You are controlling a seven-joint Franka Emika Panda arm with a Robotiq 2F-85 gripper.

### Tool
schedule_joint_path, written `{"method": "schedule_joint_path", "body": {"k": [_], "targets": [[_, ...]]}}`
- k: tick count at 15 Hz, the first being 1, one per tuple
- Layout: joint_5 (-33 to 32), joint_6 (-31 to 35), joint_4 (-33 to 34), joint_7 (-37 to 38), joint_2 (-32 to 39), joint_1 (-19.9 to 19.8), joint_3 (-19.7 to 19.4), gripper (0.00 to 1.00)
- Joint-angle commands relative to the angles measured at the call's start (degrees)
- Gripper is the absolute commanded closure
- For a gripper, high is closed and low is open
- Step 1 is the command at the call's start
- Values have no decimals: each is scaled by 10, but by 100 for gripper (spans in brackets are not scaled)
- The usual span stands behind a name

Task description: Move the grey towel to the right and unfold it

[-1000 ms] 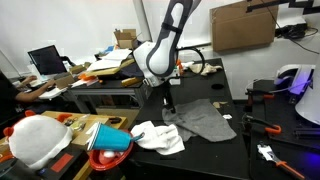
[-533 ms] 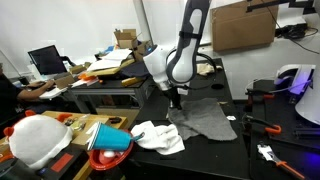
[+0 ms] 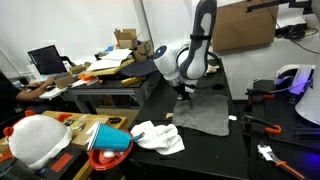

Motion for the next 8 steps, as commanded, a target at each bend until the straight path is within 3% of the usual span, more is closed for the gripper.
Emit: {"method": "schedule_joint_path", "body": {"k": [1,8], "targets": [[14,-8,54,21,31,-24,-5,100],[62,-5,161,18,94,-58,-13,100]]}}
